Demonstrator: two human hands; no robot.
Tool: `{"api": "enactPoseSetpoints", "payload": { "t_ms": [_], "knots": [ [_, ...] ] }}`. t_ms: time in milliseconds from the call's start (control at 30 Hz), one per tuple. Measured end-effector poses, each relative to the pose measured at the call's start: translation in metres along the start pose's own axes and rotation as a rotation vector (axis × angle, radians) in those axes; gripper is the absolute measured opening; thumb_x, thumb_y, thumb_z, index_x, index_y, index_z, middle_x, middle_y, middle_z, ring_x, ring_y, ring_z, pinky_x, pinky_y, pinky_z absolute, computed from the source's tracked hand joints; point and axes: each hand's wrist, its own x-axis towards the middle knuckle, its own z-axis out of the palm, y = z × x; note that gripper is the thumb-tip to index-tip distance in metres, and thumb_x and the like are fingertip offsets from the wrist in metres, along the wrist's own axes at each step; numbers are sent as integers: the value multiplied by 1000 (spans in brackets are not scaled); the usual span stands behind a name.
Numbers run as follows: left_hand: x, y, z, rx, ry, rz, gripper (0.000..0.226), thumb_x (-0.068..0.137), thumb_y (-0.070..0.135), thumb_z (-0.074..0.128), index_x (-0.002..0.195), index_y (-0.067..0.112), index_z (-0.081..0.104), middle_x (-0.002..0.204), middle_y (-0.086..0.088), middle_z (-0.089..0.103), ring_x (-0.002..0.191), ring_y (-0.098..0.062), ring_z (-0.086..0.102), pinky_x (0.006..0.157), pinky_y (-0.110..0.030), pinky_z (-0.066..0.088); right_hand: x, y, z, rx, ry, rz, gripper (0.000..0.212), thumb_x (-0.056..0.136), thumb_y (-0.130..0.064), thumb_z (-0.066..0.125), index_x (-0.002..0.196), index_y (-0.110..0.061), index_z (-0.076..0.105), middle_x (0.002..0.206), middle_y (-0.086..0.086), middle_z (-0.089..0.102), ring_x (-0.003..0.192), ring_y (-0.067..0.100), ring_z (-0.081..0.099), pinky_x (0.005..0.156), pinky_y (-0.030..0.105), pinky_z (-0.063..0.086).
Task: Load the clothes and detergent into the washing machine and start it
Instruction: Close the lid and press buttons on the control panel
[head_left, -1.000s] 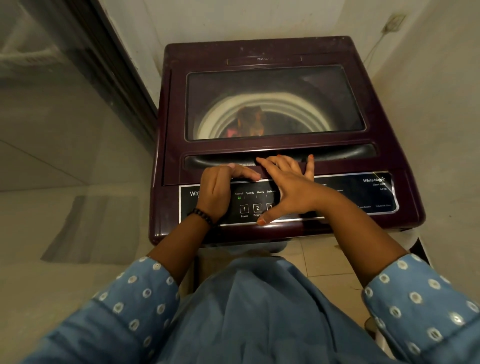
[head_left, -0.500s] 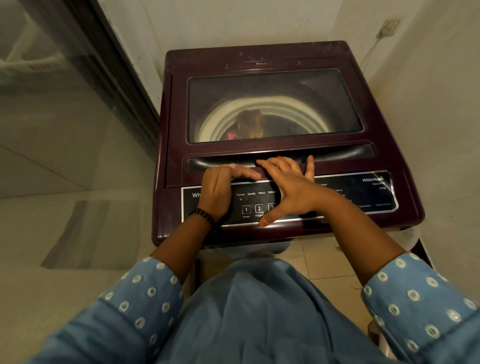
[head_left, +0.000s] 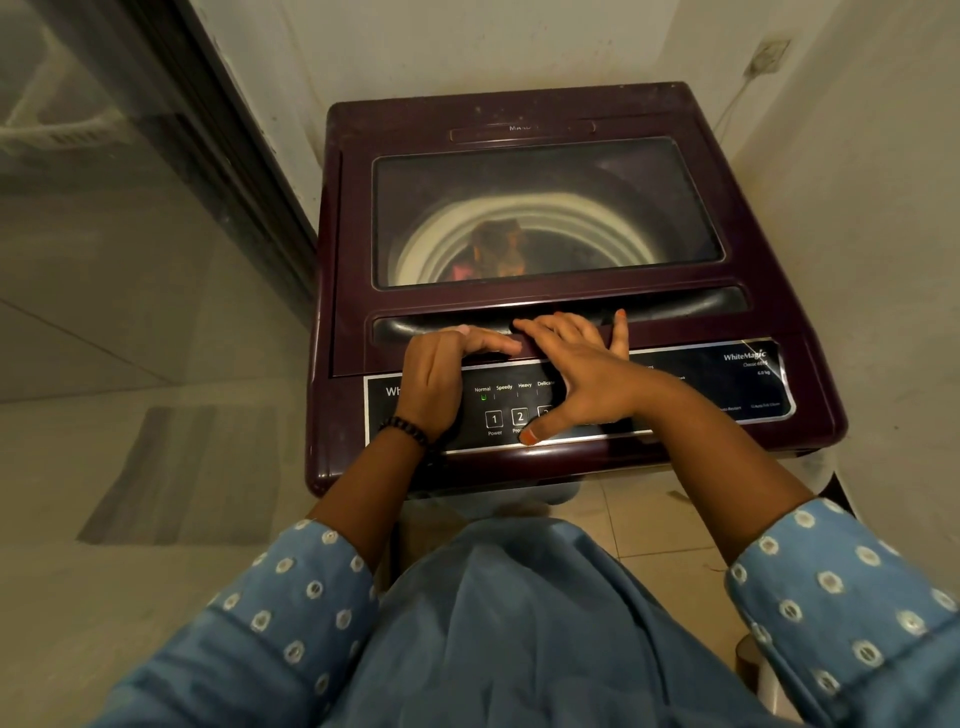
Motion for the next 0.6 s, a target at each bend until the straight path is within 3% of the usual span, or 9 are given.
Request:
{"api": "enactPoseSetpoints", "payload": {
  "t_ms": [200,400,600],
  "knots": [
    [1,-1,-2,39,-10,12,56,94,11,20,92,3,76,96,-9,75,98,-15,69,92,-34,52,1,-2,0,14,20,23,108,75,-57,71,154,-31,2,161,-4,3,148,16,-12,106,61,-26],
    [1,-1,-2,50,-30,48,61,92,27,19,92,4,76,97,-6,75,98,-10,69,88,-22,50,2,-3,3,8,45,32,102,77,-59,67,153,-33,4,161,-5,6,148,16,-10,107,61,-25],
    [1,-1,-3,28,-35,9,56,94,16,21,92,5,76,97,-8,75,98,-12,69,91,-30,52,2,-3,4,11,49,37,102,77,-59,68,153,-33,5,160,-5,6,148,15,-9,107,61,-25]
  ]
}}
